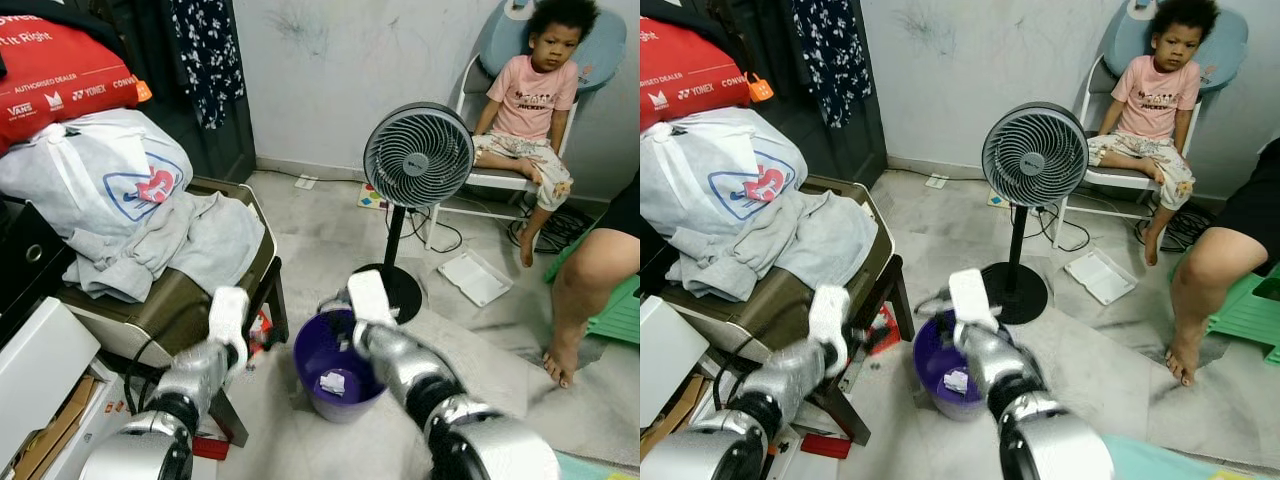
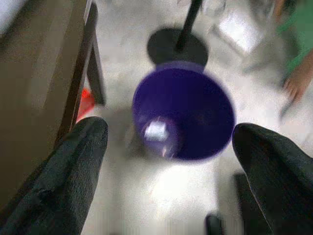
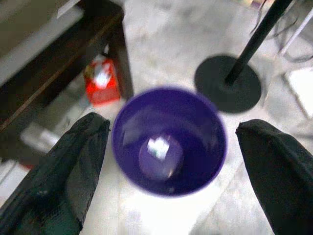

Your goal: Clean up the room

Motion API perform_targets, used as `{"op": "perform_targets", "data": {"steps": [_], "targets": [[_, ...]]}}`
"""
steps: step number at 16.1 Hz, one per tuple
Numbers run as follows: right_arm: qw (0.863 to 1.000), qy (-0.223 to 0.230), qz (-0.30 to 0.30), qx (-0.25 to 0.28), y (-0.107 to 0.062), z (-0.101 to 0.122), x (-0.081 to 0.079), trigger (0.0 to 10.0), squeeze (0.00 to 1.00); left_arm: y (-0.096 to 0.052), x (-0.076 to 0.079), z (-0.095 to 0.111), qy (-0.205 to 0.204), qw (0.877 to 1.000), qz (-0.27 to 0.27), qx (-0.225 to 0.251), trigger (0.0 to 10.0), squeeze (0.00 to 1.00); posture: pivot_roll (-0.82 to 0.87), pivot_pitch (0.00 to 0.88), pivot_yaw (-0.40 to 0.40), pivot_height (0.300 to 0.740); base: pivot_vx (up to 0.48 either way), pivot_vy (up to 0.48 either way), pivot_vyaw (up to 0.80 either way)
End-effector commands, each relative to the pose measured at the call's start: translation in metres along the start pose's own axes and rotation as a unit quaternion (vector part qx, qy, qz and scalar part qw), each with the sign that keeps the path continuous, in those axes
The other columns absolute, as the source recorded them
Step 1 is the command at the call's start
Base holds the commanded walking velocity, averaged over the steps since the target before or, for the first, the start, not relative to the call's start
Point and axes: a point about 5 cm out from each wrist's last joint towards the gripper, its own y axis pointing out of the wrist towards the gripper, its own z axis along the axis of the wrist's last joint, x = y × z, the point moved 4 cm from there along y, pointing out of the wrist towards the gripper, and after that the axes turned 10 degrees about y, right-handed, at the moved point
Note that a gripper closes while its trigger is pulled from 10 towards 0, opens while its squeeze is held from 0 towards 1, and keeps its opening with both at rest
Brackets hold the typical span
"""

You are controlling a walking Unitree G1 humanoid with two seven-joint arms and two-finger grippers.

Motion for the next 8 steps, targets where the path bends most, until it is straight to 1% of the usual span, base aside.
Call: {"op": "perform_targets", "data": {"steps": [1, 2, 3, 4, 6, 7, 8], "targets": [[0.999, -0.022, -0.01, -0.047, -0.002, -0.029, 0.004, 10.0, 0.0, -0.003, 0.0, -0.022, 0.05, 0.997, -0.003, -0.052, 10.0, 0.0, -0.05, 0.0, 0.011, 0.74, 0.0, 0.0, 0.0], [0.997, -0.02, -0.013, -0.068, -0.004, -0.041, 0.007, 10.0, 0.0, -0.005, 0.001, -0.033, 0.076, 0.994, -0.003, -0.075, 10.0, 0.0, -0.05, 0.0, 0.01, 0.74, 0.0, 0.0, 0.0], [0.998, -0.025, -0.01, -0.065, -0.004, -0.039, 0.007, 10.0, 0.0, -0.008, -0.001, -0.043, 0.097, 0.991, 0.005, -0.094, 10.0, 0.0, -0.07, 0.0, 0.01, 0.74, 0.0, 0.0, 0.0], [0.998, -0.028, -0.009, -0.063, -0.003, -0.038, 0.007, 10.0, 0.0, -0.008, -0.001, -0.045, 0.114, 0.989, 0.006, -0.097, 10.0, 0.0, -0.07, 0.0, 0.011, 0.74, 0.0, 0.0, 0.0], [0.997, -0.037, -0.006, -0.065, -0.004, -0.039, 0.007, 10.0, 0.0, -0.005, 0.008, -0.044, 0.159, 0.983, -0.011, -0.094, 10.0, 0.0, -0.06, 0.0, 0.005, 0.74, 0.0, 0.0, 0.0], [0.996, -0.055, 0.001, -0.065, -0.004, -0.039, 0.005, 10.0, 0.0, -0.004, 0.011, -0.042, 0.169, 0.981, -0.017, -0.089, 10.0, 0.0, -0.06, 0.0, 0.003, 0.74, 0.0, 0.0, 0.0], [0.995, -0.068, 0.006, -0.066, -0.004, -0.04, 0.003, 10.0, 0.0, -0.004, 0.011, -0.042, 0.169, 0.981, -0.016, -0.089, 10.0, 0.0, -0.06, 0.0, 0.001, 0.74, 0.0, 0.0, 0.0]]}}
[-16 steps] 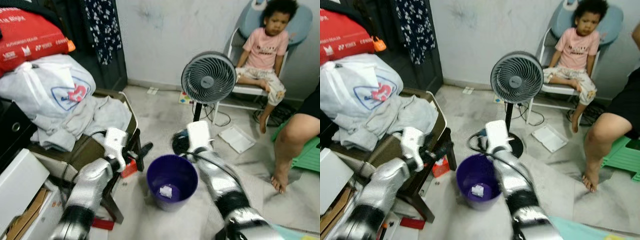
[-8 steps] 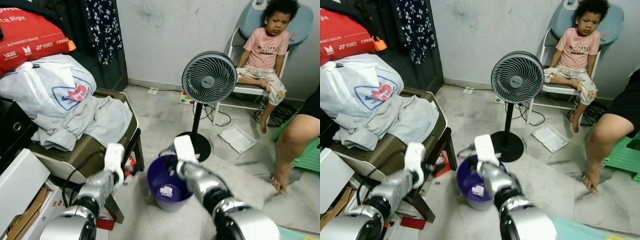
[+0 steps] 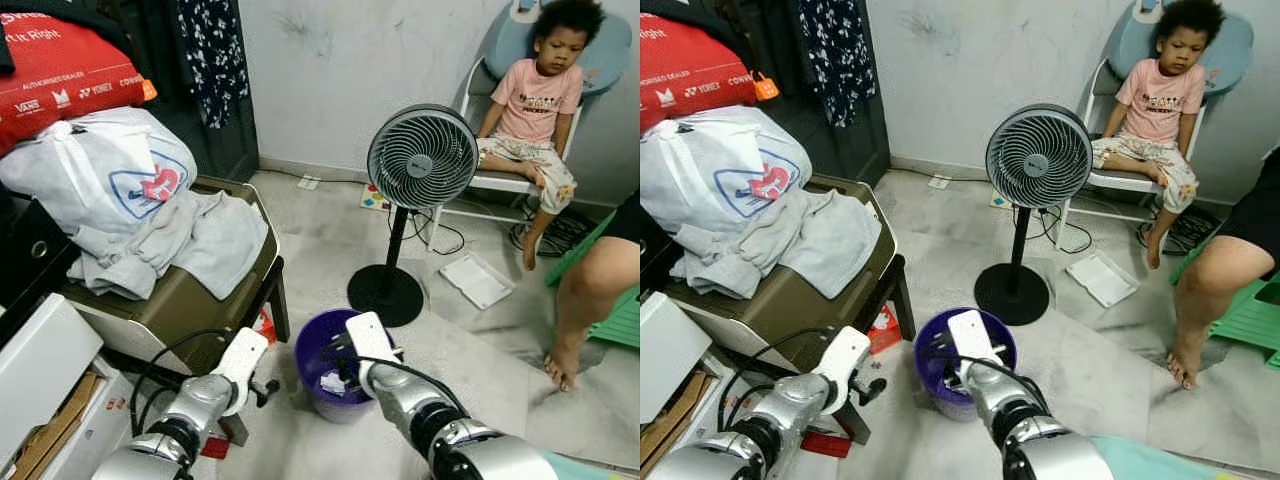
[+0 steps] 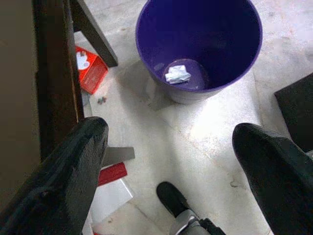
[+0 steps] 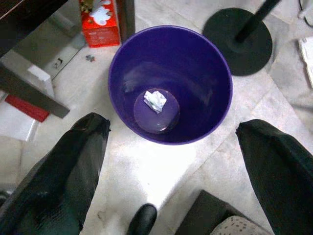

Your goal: Clean up the room

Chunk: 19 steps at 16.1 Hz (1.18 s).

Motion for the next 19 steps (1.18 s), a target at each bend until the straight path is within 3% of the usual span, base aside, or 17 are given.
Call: {"op": "perform_targets", "data": {"steps": [1, 4, 7, 8, 10, 11, 12, 14, 15, 16, 19], "targets": [[1.0, -0.019, 0.006, 0.008, 0.0, 0.006, -0.003, 10.0, 0.0, 0.0, -0.004, 0.003, 0.011, 1.0, 0.006, 0.002, 10.0, 0.0, -0.06, 0.0, 0.0, 0.74, 0.0, 0.0, 0.0], [1.0, -0.026, 0.009, 0.007, 0.0, 0.005, -0.004, 10.0, 0.0, 0.0, -0.004, 0.004, 0.015, 1.0, 0.008, 0.003, 10.0, 0.0, -0.06, 0.0, -0.002, 0.74, 0.0, 0.0, 0.0], [1.0, -0.023, 0.01, 0.018, 0.0, 0.013, -0.005, 10.0, 0.0, -0.001, -0.017, 0.02, 0.01, 0.998, 0.04, 0.037, 10.0, 0.0, -0.06, 0.0, -0.002, 0.74, 0.0, 0.0, 0.19], [0.999, -0.026, 0.008, 0.039, 0.0, 0.026, -0.005, 10.0, 0.0, -0.005, -0.034, 0.041, -0.027, 0.994, 0.066, 0.083, 10.0, 0.0, -0.06, 0.0, 0.001, 0.74, 0.0, 0.0, 0.0], [0.996, -0.016, 0.012, 0.083, -0.003, 0.056, -0.007, 10.0, 0.0, -0.013, -0.055, 0.068, -0.065, 0.984, 0.082, 0.144, 10.0, 0.0, -0.06, 0.0, 0.01, 0.74, 0.0, 0.0, 0.0], [0.99, -0.006, 0.001, 0.139, -0.008, 0.089, 0.0, 10.0, 0.0, -0.023, -0.065, 0.096, -0.065, 0.971, 0.07, 0.218, 10.0, 0.0, -0.06, 0.0, 0.01, 0.74, 0.0, 0.0, 0.0], [0.987, 0.0, -0.006, 0.158, -0.01, 0.098, 0.006, 10.0, 0.0, -0.027, -0.067, 0.106, -0.067, 0.965, 0.059, 0.247, 10.0, 0.0, -0.05, 0.0, 0.004, 0.74, 0.0, 0.0, 0.0], [0.98, 0.005, -0.021, 0.197, -0.015, 0.109, 0.018, 10.0, 0.0, -0.038, -0.058, 0.121, -0.054, 0.946, 0.032, 0.319, 10.0, 0.0, -0.05, 0.0, -0.015, 0.74, 0.0, 0.0, 0.0], [0.975, 0.002, -0.03, 0.219, -0.018, 0.109, 0.027, 10.0, 0.0, -0.05, -0.047, 0.126, -0.061, 0.926, 0.016, 0.372, 10.0, 0.0, -0.05, 0.0, -0.022, 0.74, 0.0, 0.0, 0.0], [0.972, 0.005, -0.029, 0.234, -0.021, 0.105, 0.032, 10.0, 0.0, -0.061, -0.036, 0.124, -0.061, 0.915, 0.014, 0.397, 10.0, 0.0, -0.04, 0.0, -0.037, 0.74, 0.0, 0.0, 0.0], [0.957, -0.028, -0.014, 0.289, -0.043, 0.083, 0.04, 10.0, 0.0, -0.109, -0.007, 0.113, -0.071, 0.893, 0.012, 0.445, 10.0, 0.0, -0.03, 0.0, -0.049, 0.74, 0.0, 0.0, 0.0]]}}
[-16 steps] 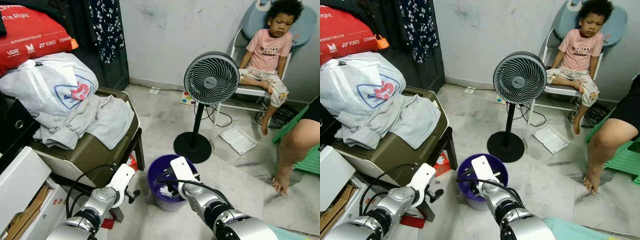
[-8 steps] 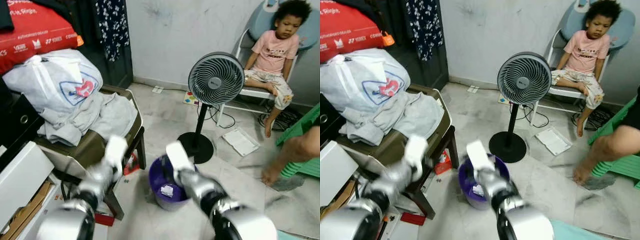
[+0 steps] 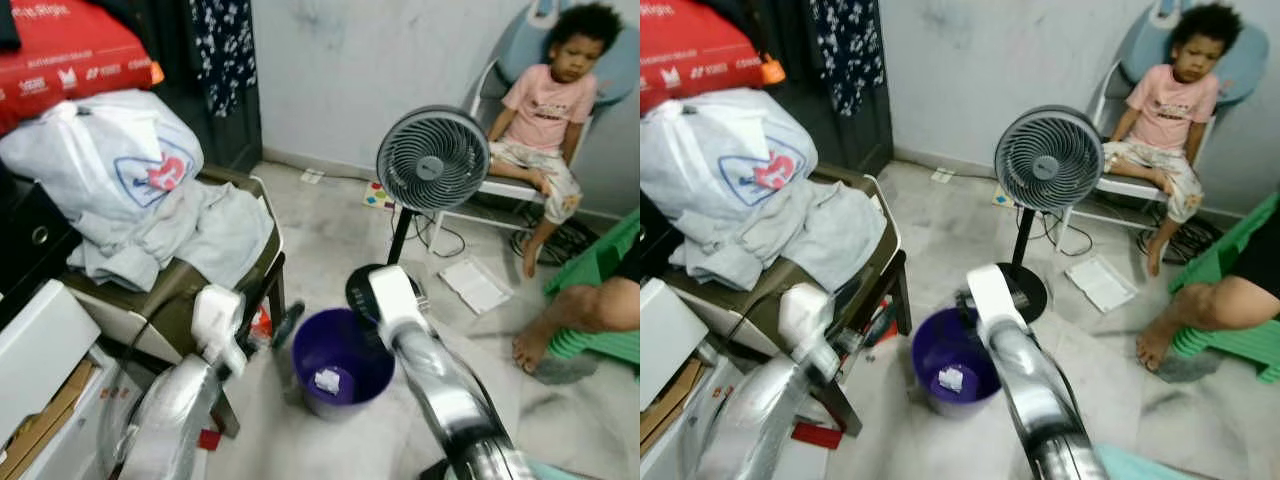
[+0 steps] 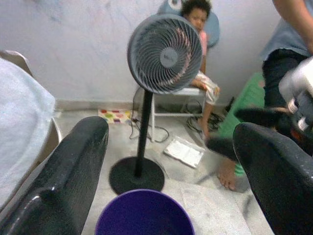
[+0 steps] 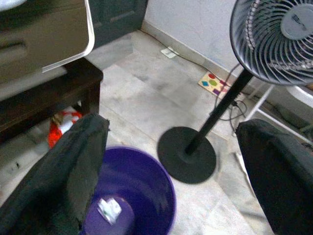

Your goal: Clean up the room

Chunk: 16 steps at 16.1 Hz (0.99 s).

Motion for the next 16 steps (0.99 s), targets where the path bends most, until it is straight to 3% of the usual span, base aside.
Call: {"op": "perform_targets", "data": {"steps": [1, 4, 5, 6, 8, 11, 13, 14, 15, 16], "targets": [[0.998, -0.031, 0.024, 0.046, -0.008, 0.014, -0.004, 10.0, 0.0, -0.004, 0.004, 0.01, 0.009, 1.0, -0.001, 0.012, 10.0, 0.0, -0.03, 0.0, -0.048, 0.74, 0.0, 0.0, 0.0], [0.998, -0.033, 0.016, 0.042, -0.04, -0.006, 0.013, 10.0, 0.0, -0.028, 0.014, 0.004, 0.016, 1.0, 0.026, -0.008, 10.0, 0.0, -0.01, 0.0, -0.037, 0.74, 0.0, 0.0, 0.0], [0.999, -0.031, 0.011, 0.042, -0.05, -0.007, 0.014, 10.0, 0.0, -0.036, 0.018, 0.003, 0.024, 0.999, 0.028, -0.022, 10.0, 0.0, -0.02, 0.0, -0.028, 0.74, 0.0, 0.0, 0.0], [0.998, -0.028, 0.007, 0.053, -0.063, 0.008, 0.011, 10.0, 0.0, -0.043, 0.021, 0.015, 0.014, 0.999, 0.039, -0.032, 10.0, 0.0, -0.04, 0.0, -0.011, 0.74, 0.0, 0.0, 0.0], [0.998, -0.02, 0.002, 0.06, -0.064, 0.016, 0.009, 10.0, 0.0, -0.037, 0.026, 0.021, 0.017, 0.999, 0.035, -0.031, 10.0, 0.0, -0.05, 0.009, 0.007, 0.74, 0.0, 0.0, 0.0], [0.995, -0.028, -0.013, 0.092, -0.051, 0.03, 0.02, 10.0, 0.0, -0.012, 0.03, 0.028, 0.035, 0.999, 0.029, -0.002, 10.0, 0.0, -0.04, 0.0, 0.018, 0.74, 0.0, 0.0, 0.0], [0.995, -0.042, -0.028, 0.083, -0.05, 0.027, 0.029, 10.0, 0.0, -0.011, 0.026, 0.026, 0.038, 0.998, 0.049, -0.01, 10.0, 0.0, -0.04, 0.0, 0.016, 0.74, 0.0, 0.0, 0.0], [0.995, -0.014, -0.049, 0.086, -0.053, 0.035, 0.039, 10.0, 0.0, -0.011, 0.023, 0.036, 0.026, 0.997, 0.066, -0.003, 10.0, 0.0, -0.03, 0.0, 0.011, 0.74, 0.0, 0.0, 0.0], [0.994, -0.019, -0.051, 0.097, -0.055, 0.041, 0.043, 10.0, 0.0, -0.011, 0.022, 0.038, 0.033, 0.997, 0.07, 0.0, 10.0, 0.0, -0.04, 0.0, 0.009, 0.74, 0.0, 0.0, 0.0], [0.993, -0.011, -0.071, 0.097, -0.055, 0.042, 0.052, 10.0, 0.0, -0.012, 0.011, 0.036, 0.07, 0.992, 0.1, -0.003, 10.0, 0.0, -0.04, 0.0, 0.01, 0.74, 0.0, 0.0, 0.0]]}}
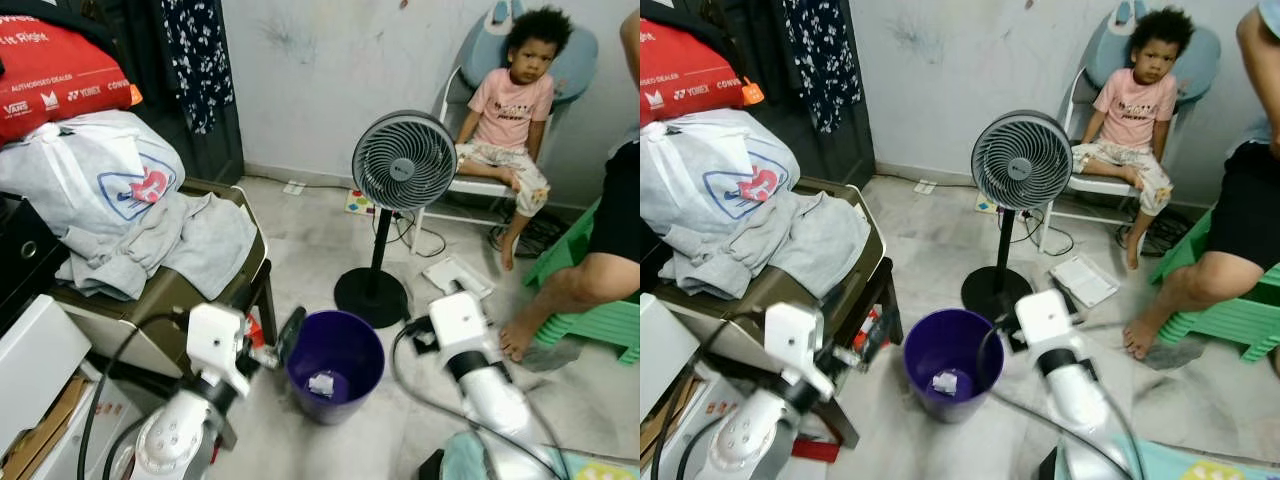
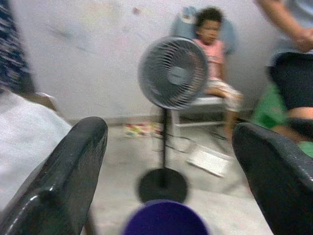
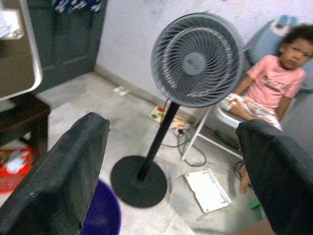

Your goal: Clean up the room

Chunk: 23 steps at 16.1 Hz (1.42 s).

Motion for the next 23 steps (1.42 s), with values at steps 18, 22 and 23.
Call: {"op": "perform_targets", "data": {"steps": [18, 22, 23], "targets": [[0.998, 0.033, -0.041, 0.04, -0.049, 0.054, 0.017, 10.0, 0.0, 0.0, -0.015, 0.004, -0.024, 0.999, 0.034, -0.004, 10.0, 0.0, -0.1, 0.012, 0.031, 0.74, 0.0, 0.0, 0.18], [0.998, 0.033, -0.032, 0.031, -0.05, 0.052, 0.014, 10.0, 0.0, -0.002, -0.01, 0.005, -0.019, 0.999, 0.028, -0.005, 10.0, 0.0, -0.1, 0.014, 0.027, 0.74, 0.0, 0.0, 0.8], [0.999, 0.033, -0.029, 0.03, -0.049, 0.052, 0.013, 10.0, 0.0, -0.001, -0.009, 0.006, -0.018, 1.0, 0.025, -0.005, 10.0, 0.0, -0.1, 0.014, 0.027, 0.74, 0.0, 0.0, 0.8]]}}
